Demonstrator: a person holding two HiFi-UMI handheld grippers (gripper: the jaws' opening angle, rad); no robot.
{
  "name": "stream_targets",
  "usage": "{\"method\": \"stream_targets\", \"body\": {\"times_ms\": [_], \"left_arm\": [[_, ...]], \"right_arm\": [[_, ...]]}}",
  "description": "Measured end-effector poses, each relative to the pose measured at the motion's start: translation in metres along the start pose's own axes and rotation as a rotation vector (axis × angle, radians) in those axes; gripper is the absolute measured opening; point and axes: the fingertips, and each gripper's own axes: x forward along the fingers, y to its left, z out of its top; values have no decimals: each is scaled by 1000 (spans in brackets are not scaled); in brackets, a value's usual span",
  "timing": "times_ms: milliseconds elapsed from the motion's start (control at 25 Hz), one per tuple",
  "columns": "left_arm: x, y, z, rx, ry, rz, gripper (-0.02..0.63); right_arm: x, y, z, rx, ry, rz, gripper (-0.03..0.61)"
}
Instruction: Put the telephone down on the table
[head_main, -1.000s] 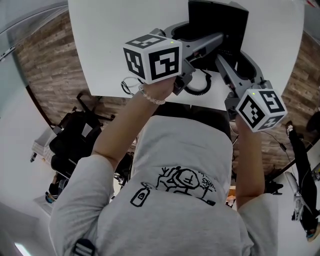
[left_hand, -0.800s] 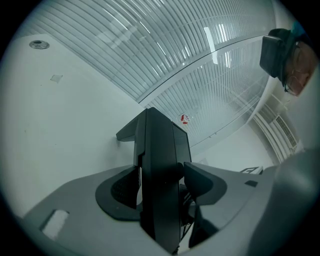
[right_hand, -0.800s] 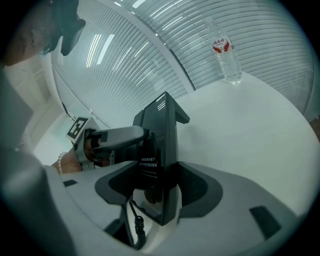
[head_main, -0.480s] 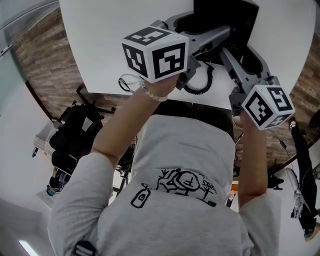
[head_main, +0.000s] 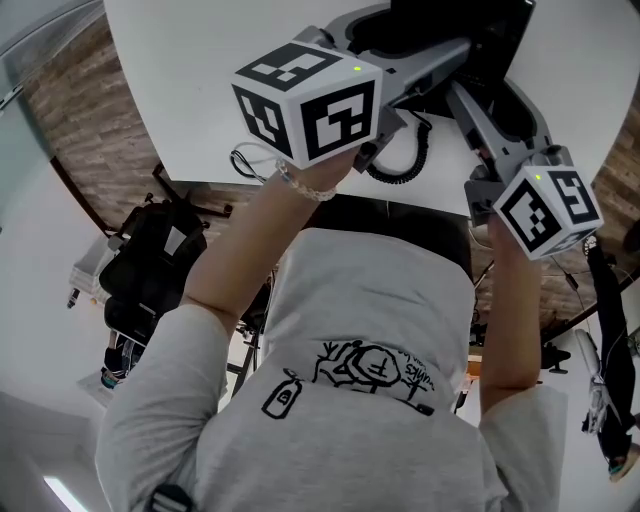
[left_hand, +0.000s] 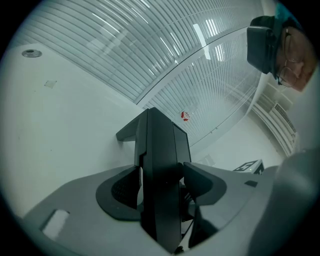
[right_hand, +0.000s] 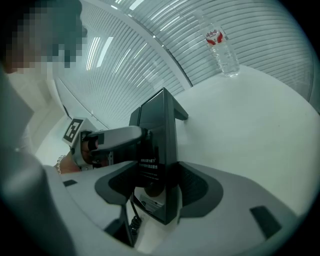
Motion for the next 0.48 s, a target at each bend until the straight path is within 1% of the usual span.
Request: {"method": "stream_targets", "body": {"times_ms": [200, 320, 400, 480], "left_arm": [[1, -1, 1, 17, -11, 21, 272], [-2, 2, -1, 22, 0, 71, 279], [-10, 6, -2, 19, 9, 113, 279], [-19, 10, -2, 23, 7, 148, 279]], "right_arm": [[0, -1, 0, -14, -20, 4, 239], [-2, -3, -1, -23, -11, -45, 239], [-5, -3, 2, -22, -24, -89, 238], [-10, -1, 10, -36, -44, -115, 239]]}}
